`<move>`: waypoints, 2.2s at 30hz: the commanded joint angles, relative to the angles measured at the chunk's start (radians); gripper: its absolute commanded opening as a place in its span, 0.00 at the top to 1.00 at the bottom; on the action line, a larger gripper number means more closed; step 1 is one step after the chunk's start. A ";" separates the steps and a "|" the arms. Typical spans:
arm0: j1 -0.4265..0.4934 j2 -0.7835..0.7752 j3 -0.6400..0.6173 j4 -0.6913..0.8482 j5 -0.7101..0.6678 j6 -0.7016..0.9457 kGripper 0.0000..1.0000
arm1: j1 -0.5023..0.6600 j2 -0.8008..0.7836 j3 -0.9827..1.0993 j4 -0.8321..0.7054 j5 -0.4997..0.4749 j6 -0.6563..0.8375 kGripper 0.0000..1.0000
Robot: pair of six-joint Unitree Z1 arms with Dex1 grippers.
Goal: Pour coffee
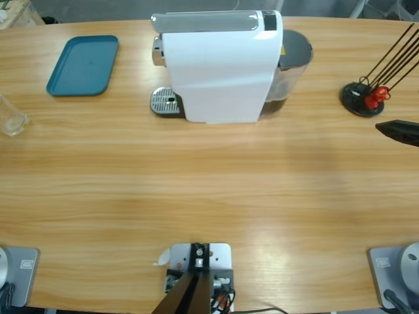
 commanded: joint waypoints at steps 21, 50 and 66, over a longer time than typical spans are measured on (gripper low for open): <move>-0.024 0.206 -0.162 0.035 -0.109 -0.304 0.08 | 0.001 -0.044 0.026 -0.008 0.001 0.001 0.00; -0.090 0.721 -0.514 0.016 -0.238 -0.643 0.19 | 0.001 -0.035 0.024 -0.007 0.001 -0.002 0.01; -0.122 0.854 -0.617 0.008 -0.244 -0.677 0.33 | 0.001 -0.048 0.028 -0.008 0.000 -0.002 0.03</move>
